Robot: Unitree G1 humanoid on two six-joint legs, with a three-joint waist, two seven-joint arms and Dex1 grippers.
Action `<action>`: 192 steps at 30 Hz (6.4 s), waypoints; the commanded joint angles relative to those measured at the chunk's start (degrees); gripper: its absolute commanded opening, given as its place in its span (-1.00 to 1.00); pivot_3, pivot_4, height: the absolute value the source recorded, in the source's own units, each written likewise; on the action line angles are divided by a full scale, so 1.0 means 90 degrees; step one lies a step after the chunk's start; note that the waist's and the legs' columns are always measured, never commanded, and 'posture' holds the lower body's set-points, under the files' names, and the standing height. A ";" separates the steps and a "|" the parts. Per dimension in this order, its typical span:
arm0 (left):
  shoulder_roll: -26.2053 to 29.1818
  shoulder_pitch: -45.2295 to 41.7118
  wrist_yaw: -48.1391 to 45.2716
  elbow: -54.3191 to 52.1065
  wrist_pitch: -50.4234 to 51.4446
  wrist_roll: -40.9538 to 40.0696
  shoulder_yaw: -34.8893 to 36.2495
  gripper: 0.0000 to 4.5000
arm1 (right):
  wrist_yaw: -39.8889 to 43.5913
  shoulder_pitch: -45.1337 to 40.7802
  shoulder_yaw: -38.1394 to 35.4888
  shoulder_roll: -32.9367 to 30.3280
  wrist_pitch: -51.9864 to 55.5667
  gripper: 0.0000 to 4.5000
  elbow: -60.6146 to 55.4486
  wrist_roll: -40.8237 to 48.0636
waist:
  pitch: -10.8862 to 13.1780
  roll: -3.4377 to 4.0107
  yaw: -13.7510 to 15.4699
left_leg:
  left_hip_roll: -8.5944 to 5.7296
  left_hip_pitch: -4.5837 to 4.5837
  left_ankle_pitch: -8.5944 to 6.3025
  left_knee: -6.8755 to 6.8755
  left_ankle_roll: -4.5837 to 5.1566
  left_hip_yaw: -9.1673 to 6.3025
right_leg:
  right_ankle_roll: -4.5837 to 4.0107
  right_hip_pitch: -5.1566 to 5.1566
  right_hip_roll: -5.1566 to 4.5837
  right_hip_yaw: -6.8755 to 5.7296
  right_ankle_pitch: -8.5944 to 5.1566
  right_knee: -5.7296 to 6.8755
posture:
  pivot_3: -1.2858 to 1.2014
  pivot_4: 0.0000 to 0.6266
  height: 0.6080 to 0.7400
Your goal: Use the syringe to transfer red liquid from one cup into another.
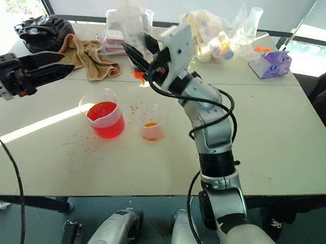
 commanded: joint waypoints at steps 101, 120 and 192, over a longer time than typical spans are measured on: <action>-0.1801 -0.3784 -0.1928 0.2355 0.0149 0.1546 -0.2008 0.29 | -0.0694 0.0859 0.0407 -0.0026 0.1081 -0.39 -0.1724 0.0639 | 0.0001 -0.0005 -0.0010 | -0.0002 0.0000 0.0000 0.0078 0.0005 -0.0003 | 0.0004 0.0011 0.0013 0.0001 0.0002 0.0071 | 0.03 -0.52 0.94; -0.1954 -0.3393 -0.2222 0.1900 0.0380 0.1590 -0.2125 -0.98 | -0.0633 0.0833 0.0375 -0.0003 0.1020 -0.39 -0.1679 0.0582 | 0.0001 -0.0005 -0.0019 | -0.0002 0.0000 0.0000 0.0078 0.0006 -0.0003 | 0.0005 0.0011 0.0012 0.0001 0.0001 0.0071 | 0.03 -0.52 0.94; 0.0153 0.1780 -0.1225 -0.2828 0.0413 -0.0345 0.0703 -0.13 | -0.1353 -0.3209 0.0910 -0.2651 0.7984 -0.39 0.2874 0.2194 | 0.0005 0.0001 0.0135 | 0.0001 -0.0014 -0.0022 0.0069 0.0043 0.0008 | -0.0026 0.0043 -0.0014 -0.0007 -0.0013 -0.0034 | 0.03 -0.52 0.94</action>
